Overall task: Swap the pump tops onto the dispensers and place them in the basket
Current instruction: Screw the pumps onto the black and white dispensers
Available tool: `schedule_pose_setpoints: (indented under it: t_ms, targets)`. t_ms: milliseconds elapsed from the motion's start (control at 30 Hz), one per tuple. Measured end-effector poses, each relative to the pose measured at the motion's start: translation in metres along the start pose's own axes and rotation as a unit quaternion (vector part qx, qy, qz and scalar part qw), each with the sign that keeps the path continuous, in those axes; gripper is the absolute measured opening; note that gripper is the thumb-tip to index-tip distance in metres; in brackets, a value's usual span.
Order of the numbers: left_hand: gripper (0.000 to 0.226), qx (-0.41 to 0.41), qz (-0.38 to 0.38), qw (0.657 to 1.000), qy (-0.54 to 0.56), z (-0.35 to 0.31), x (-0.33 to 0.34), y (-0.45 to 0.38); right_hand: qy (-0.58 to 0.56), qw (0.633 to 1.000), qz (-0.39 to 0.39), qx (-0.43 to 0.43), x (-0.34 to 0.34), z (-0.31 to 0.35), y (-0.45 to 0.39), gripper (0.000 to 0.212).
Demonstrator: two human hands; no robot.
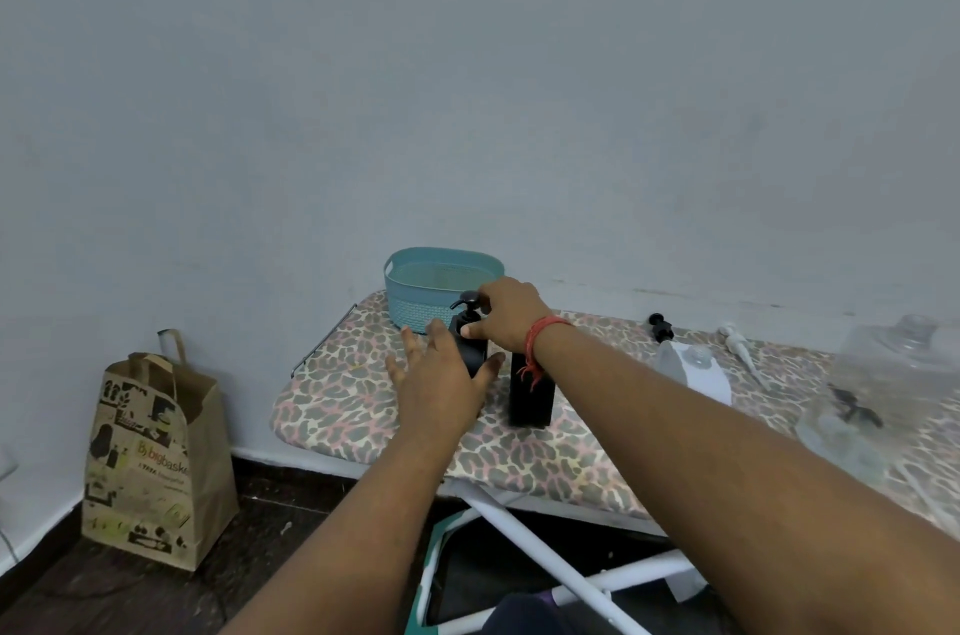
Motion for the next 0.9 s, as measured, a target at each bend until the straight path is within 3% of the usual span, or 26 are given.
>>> schedule_pose_setpoints:
  t_ms: [133, 300, 500, 767, 900]
  targets:
    - [0.111, -0.003, 0.022, 0.998, -0.054, 0.001, -0.009, 0.002, -0.01, 0.999, -0.044, 0.02, -0.027, -0.015, 0.017, 0.063]
    - [0.107, 0.014, -0.026, 0.999, -0.011, -0.008, -0.04, 0.013, 0.034, 0.996, -0.071, 0.037, -0.07, -0.046, 0.052, 0.06]
    - [0.094, 0.152, -0.123, 0.978, -0.067, -0.072, -0.075, 0.039, 0.068, 0.991, -0.09, 0.067, -0.117, -0.082, 0.105, 0.061]
    - [0.089, 0.24, -0.05, 0.963, -0.108, -0.172, -0.024, 0.067, 0.065, 0.986, -0.095, 0.123, -0.154, -0.156, 0.151, 0.055]
    - [0.091, 0.223, 0.012, 0.974, -0.03, -0.199, 0.012, 0.068, 0.037, 0.983, -0.091, 0.155, -0.152, -0.204, 0.151, 0.049]
Point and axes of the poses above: each hand's wrist, its own y-axis away from the middle knuckle, its own x-axis out of the palm, z = x × y, the point moved 8 cm from there along -y, towards the middle knuckle, and after that the axes turned 6 degrees about -x, right-handed, at the moved point
